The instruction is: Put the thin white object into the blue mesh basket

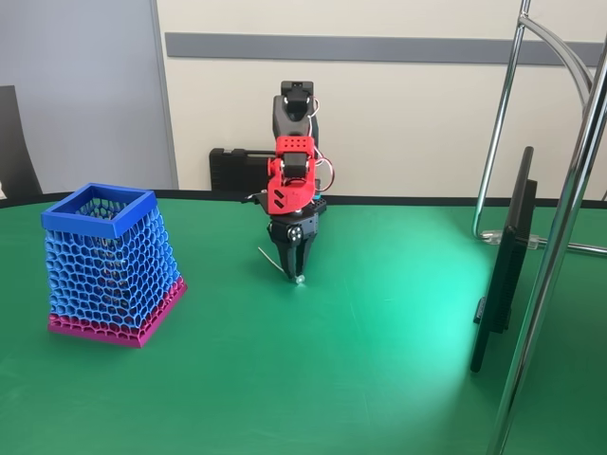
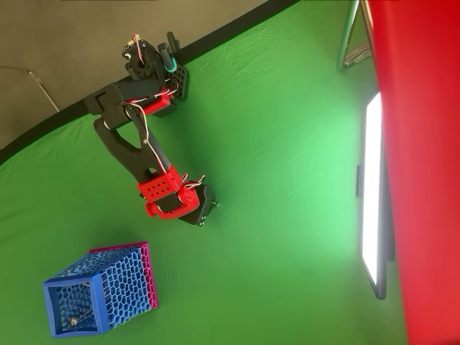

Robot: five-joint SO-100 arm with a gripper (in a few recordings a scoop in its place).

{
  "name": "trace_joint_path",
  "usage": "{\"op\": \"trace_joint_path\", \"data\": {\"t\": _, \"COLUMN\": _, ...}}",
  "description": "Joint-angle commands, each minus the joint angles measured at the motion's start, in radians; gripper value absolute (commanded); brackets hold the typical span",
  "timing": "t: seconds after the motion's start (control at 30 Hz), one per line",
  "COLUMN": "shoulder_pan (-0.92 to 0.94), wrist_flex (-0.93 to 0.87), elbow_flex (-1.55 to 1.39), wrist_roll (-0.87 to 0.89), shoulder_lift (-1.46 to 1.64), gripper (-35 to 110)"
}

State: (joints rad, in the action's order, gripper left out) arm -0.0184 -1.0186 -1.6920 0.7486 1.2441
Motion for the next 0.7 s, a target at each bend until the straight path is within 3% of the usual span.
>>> {"op": "trace_joint_path", "data": {"t": 0.0, "shoulder_pan": -0.006, "wrist_flex": -0.008, "elbow_flex": 0.037, "wrist_roll": 0.006, "shoulder_lift": 0.002, "gripper": 12}}
{"op": "trace_joint_path", "data": {"t": 0.67, "shoulder_pan": 0.006, "wrist_flex": -0.118, "elbow_flex": 0.183, "wrist_roll": 0.011, "shoulder_lift": -0.115, "gripper": 11}}
